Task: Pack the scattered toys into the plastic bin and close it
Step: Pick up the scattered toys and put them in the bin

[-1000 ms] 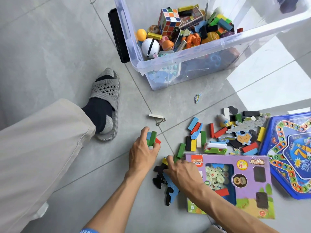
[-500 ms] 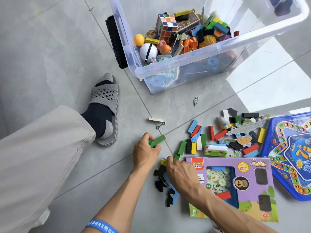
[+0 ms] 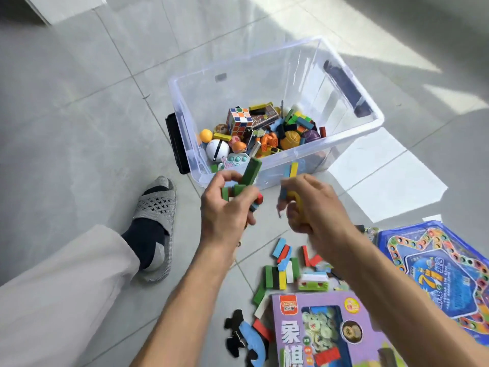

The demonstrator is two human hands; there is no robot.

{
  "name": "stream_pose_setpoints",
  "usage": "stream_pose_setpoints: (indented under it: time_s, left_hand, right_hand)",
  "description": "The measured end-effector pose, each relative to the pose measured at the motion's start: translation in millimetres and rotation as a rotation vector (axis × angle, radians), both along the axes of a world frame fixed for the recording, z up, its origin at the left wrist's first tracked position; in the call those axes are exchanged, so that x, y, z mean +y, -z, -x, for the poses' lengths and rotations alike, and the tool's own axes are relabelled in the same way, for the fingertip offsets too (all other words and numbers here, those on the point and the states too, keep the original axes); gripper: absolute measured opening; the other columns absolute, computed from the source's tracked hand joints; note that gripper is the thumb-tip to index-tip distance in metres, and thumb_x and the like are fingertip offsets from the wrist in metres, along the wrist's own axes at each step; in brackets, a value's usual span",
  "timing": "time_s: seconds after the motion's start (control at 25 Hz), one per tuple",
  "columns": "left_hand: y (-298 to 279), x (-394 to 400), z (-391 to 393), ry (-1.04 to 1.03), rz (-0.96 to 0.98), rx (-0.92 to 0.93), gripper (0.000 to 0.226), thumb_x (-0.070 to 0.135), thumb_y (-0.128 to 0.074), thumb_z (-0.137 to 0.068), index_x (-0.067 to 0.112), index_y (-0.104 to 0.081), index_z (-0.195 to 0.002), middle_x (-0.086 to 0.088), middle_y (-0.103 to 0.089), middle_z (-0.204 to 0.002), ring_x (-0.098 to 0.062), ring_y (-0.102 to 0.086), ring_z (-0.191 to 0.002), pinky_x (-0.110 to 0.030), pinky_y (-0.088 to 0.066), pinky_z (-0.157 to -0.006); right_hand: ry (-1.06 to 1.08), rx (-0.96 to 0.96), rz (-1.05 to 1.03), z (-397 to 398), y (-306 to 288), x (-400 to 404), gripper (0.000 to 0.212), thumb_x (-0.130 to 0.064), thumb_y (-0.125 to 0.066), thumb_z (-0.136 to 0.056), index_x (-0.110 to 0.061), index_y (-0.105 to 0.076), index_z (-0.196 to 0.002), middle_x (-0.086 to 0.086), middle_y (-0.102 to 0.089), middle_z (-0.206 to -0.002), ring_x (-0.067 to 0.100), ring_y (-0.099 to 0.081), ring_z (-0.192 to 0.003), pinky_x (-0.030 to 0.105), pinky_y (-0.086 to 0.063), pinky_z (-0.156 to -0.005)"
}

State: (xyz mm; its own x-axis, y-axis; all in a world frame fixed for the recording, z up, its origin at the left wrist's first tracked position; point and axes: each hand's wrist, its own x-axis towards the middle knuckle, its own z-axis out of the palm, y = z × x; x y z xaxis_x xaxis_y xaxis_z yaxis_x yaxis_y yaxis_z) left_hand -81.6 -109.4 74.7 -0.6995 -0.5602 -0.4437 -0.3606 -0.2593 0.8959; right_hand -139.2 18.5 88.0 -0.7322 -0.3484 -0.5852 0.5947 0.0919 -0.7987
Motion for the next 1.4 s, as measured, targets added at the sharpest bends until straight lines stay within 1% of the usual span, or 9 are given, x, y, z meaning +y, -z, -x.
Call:
stream_pose_setpoints:
  time_s: [0.16,0.28,0.44,0.56,0.68,0.8,0.96,1.2,1.4]
  left_hand:
    - [-72.9,-18.6,84.6,0.147,-0.179,-0.039,0.012,0.029,-0.061,-0.090,0.017,-0.060,-0.093,-0.009,-0.068,-0.086,-0.024,-0.065,-0.071,-0.026,-0.053,-0.052]
    - [-90.0,-26.4,89.6,0.099,-0.305,0.012,0.022,0.043,-0.048,-0.098,0.022,-0.051,-0.091,-0.007,-0.063,-0.102,-0.030,-0.064,-0.096,-0.039,-0.054,-0.084]
    - [-21.1,-4.4,21.0,-0.025,-0.140,0.098,0.018,0.032,-0.053,-0.096,0.019,-0.065,-0.100,-0.008,-0.070,-0.099,-0.022,-0.070,-0.085,-0.032,-0.055,-0.071]
    - [84.3,4.8,-34.0,0.159,0.175,-0.263,0.025,0.022,-0.059,-0.079,0.024,-0.069,-0.101,-0.008,-0.068,-0.103,-0.028,-0.067,-0.096,-0.035,-0.052,-0.080]
    - [152.9,-4.8,-54.0,0.759,0.792,-0.588,0.064,0.011,-0.059,-0.078,0.026,-0.046,-0.139,-0.008,-0.039,-0.145,-0.030,-0.042,-0.128,-0.038,-0.041,-0.103]
    - [178.8,-19.5,-53.0,0.816,1.132,-0.515,0.052,0.015,-0.065,-0.081,0.025,-0.052,-0.131,-0.003,-0.049,-0.131,-0.029,-0.043,-0.115,-0.038,-0.045,-0.092]
    - [191.1,-18.5,-54.4,0.749,1.013,-0.491,0.020,0.010,-0.063,-0.086,0.016,-0.063,-0.106,-0.004,-0.059,-0.105,-0.030,-0.055,-0.096,-0.039,-0.049,-0.077]
    - [190.6,-17.8,-57.0,0.771,1.016,-0.522,0.012,0.019,-0.061,-0.085,0.017,-0.058,-0.097,-0.003,-0.061,-0.098,-0.029,-0.057,-0.093,-0.038,-0.047,-0.075]
    - [187.4,-0.9,-79.3,0.812,0.957,-0.544,0.016,0.012,-0.059,-0.083,0.016,-0.048,-0.094,-0.002,-0.056,-0.099,-0.020,-0.051,-0.085,-0.029,-0.041,-0.069]
  right_hand:
    - [0.096,-0.158,0.153,90.7,-46.2,-35.5,0.035,-0.034,-0.054,-0.095,-0.003,-0.059,-0.112,0.019,-0.063,-0.098,0.026,-0.066,-0.077,0.032,-0.056,-0.065]
    - [0.168,-0.200,0.176,102.1,-42.3,-25.9,0.057,-0.039,-0.049,-0.098,0.003,-0.040,-0.136,0.023,-0.050,-0.117,0.037,-0.056,-0.120,0.041,-0.050,-0.098]
    - [0.171,-0.090,0.137,32.9,14.4,14.3,0.027,-0.021,-0.048,-0.097,-0.001,-0.064,-0.109,0.013,-0.073,-0.087,0.024,-0.070,-0.069,0.032,-0.059,-0.063]
    - [-0.412,0.430,-0.530,-18.3,102.4,48.2,0.042,-0.008,-0.053,-0.084,-0.018,-0.060,-0.124,0.004,-0.069,-0.117,0.021,-0.068,-0.091,0.035,-0.053,-0.078]
    - [-1.113,0.828,-0.894,-40.4,177.7,73.7,0.074,-0.020,-0.057,-0.074,-0.034,-0.034,-0.143,0.001,-0.024,-0.159,0.028,-0.034,-0.137,0.047,-0.041,-0.101]
    - [-1.098,1.008,-0.936,-41.8,201.7,71.4,0.059,-0.032,-0.065,-0.072,-0.029,-0.047,-0.129,0.008,-0.045,-0.144,0.034,-0.054,-0.113,0.047,-0.052,-0.077]
    - [-0.977,1.003,-0.987,-37.4,211.8,58.6,0.049,-0.026,-0.072,-0.069,-0.019,-0.055,-0.114,0.010,-0.057,-0.109,0.033,-0.059,-0.081,0.040,-0.049,-0.056]
    - [-0.885,0.921,-1.014,-56.9,210.5,50.4,0.050,-0.001,-0.072,-0.055,-0.014,-0.049,-0.097,0.008,-0.052,-0.091,0.032,-0.053,-0.068,0.026,-0.009,-0.036]
    - [-0.617,0.757,-0.931,-53.6,212.5,63.6,0.031,-0.011,-0.061,-0.073,-0.016,-0.050,-0.101,0.004,-0.052,-0.094,0.031,-0.056,-0.077,0.038,-0.043,-0.048]
